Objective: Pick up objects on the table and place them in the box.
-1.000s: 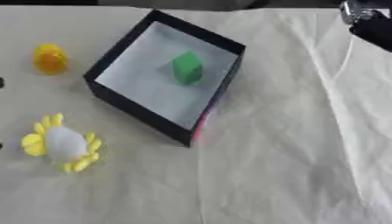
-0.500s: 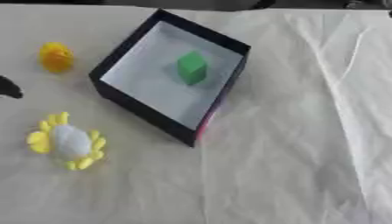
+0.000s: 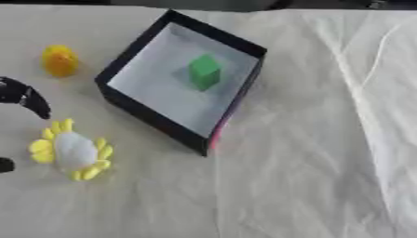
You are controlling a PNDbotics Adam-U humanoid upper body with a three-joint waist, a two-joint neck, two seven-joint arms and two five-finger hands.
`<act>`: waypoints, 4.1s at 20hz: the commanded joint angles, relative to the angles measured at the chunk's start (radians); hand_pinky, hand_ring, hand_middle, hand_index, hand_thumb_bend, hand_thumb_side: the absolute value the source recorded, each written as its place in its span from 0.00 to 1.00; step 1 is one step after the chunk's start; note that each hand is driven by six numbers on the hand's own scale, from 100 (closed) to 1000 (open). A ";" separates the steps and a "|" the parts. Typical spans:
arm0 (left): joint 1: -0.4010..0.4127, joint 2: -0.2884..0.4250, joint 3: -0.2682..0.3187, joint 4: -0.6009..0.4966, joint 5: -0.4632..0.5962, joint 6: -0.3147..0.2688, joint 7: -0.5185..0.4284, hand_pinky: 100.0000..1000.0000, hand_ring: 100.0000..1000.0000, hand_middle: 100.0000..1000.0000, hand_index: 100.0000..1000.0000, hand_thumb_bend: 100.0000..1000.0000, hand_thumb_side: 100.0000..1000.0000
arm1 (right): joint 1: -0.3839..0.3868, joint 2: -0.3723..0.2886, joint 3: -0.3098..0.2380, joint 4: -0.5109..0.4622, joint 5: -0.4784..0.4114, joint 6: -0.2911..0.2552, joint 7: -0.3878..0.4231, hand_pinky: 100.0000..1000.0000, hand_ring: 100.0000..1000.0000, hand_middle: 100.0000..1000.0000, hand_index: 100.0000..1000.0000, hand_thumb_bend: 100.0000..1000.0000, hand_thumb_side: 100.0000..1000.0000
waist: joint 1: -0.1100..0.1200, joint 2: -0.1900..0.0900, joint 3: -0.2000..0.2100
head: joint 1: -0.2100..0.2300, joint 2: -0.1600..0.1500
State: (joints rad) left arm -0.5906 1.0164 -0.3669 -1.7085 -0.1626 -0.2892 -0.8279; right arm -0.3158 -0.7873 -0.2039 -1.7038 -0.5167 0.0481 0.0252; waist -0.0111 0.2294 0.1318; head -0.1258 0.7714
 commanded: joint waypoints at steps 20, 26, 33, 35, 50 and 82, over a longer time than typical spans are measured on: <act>-0.131 -0.239 -0.187 0.185 -0.308 -0.220 -0.063 0.86 0.83 0.74 0.81 0.52 0.00 | 0.008 -0.008 -0.034 0.008 -0.015 0.015 0.004 1.00 0.66 0.59 0.79 0.00 0.56 | 0.017 -0.029 -0.011 | 0.026 -0.001; -0.119 -0.224 -0.185 0.169 -0.326 -0.229 -0.079 0.80 0.74 0.60 0.70 0.38 0.00 | 0.009 -0.008 -0.037 0.011 -0.016 0.018 -0.003 1.00 0.66 0.59 0.78 0.00 0.56 | 0.018 -0.029 -0.010 | 0.026 -0.001; -0.102 -0.157 -0.107 0.004 -0.237 -0.169 -0.071 0.71 0.63 0.47 0.52 0.26 0.00 | 0.011 -0.012 -0.038 0.012 -0.019 0.021 -0.007 1.00 0.66 0.59 0.78 0.00 0.56 | 0.020 -0.032 -0.005 | 0.024 -0.001; -0.101 -0.135 -0.084 -0.048 -0.208 -0.145 -0.061 0.69 0.60 0.44 0.49 0.30 0.00 | 0.010 -0.014 -0.038 0.011 -0.022 0.021 -0.008 1.00 0.66 0.59 0.78 0.00 0.56 | 0.021 -0.033 -0.003 | 0.023 -0.001; -0.055 -0.110 -0.134 0.036 -0.402 -0.184 -0.079 0.87 0.84 0.73 0.86 0.80 0.30 | 0.016 -0.010 -0.041 0.013 -0.018 0.023 -0.006 1.00 0.65 0.58 0.77 0.00 0.57 | 0.023 -0.030 -0.008 | 0.030 -0.001; -0.093 -0.096 -0.037 -0.106 -0.300 -0.077 0.216 0.60 0.52 0.38 0.48 0.47 0.00 | 0.034 -0.004 -0.046 0.018 -0.006 0.026 0.012 1.00 0.65 0.58 0.77 0.00 0.58 | 0.024 -0.031 -0.003 | 0.031 -0.001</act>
State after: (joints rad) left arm -0.6640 0.8666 -0.4382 -1.7690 -0.4882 -0.3698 -0.6266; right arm -0.2725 -0.7525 -0.2342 -1.6736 -0.5228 0.0785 0.0354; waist -0.0003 0.2294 0.1290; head -0.0911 0.7714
